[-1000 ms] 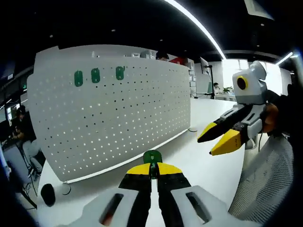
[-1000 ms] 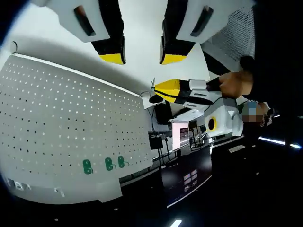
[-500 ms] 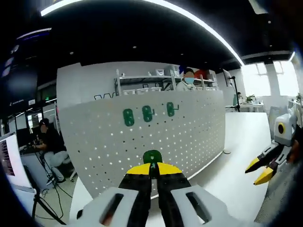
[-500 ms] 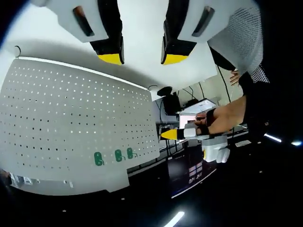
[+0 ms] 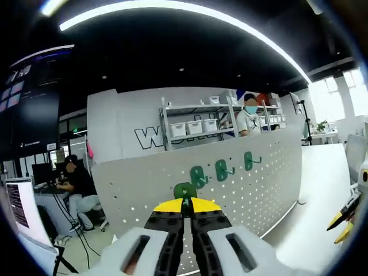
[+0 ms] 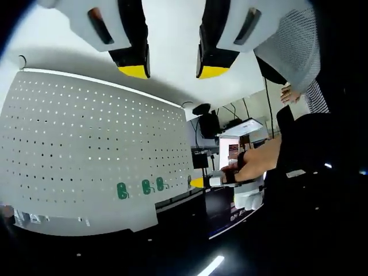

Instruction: Insert the hook assembly into the mounting plate slot until the hook locks in place.

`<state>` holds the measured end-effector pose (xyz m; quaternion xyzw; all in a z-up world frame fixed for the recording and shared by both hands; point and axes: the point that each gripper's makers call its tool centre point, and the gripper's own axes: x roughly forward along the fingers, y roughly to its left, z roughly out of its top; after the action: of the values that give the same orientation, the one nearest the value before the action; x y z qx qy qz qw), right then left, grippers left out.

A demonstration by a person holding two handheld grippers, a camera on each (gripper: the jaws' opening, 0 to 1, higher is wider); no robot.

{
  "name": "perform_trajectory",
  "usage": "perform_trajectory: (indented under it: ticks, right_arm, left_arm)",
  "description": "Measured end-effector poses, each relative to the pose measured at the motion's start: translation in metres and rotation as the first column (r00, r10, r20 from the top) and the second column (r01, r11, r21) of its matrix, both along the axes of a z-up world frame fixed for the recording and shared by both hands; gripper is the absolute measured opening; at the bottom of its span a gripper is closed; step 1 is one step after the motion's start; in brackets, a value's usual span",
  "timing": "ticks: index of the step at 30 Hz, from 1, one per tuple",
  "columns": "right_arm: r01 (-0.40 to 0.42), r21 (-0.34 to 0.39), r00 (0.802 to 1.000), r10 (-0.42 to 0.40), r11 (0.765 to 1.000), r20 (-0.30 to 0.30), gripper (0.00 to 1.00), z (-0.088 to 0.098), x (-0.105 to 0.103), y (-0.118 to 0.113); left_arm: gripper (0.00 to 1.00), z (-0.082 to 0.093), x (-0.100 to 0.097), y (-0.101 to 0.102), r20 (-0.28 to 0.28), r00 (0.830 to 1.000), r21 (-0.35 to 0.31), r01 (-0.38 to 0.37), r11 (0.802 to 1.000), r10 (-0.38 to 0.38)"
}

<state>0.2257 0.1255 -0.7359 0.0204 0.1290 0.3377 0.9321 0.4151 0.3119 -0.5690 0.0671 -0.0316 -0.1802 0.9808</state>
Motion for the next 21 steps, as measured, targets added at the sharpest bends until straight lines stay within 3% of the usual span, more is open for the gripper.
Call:
perform_trajectory:
  ticks: [3,12,21]
  right_arm:
    - [0.002,0.008,1.000,-0.002,1.000,0.002,0.32,0.002,0.001,-0.001]
    - [0.014,0.035,1.000,-0.014,0.999,-0.008,0.32,0.003,0.004,-0.006]
    - [0.017,0.056,1.000,-0.016,0.998,-0.015,0.32,0.004,0.006,-0.007]
  left_arm:
    - [0.03,0.006,0.013,0.000,0.006,1.000,-0.035,-0.016,0.999,0.016]
    - [0.03,0.005,0.043,-0.008,0.021,0.999,0.003,-0.039,0.999,0.039]
    - [0.03,0.000,0.059,-0.009,0.015,0.998,0.012,-0.056,0.998,0.056]
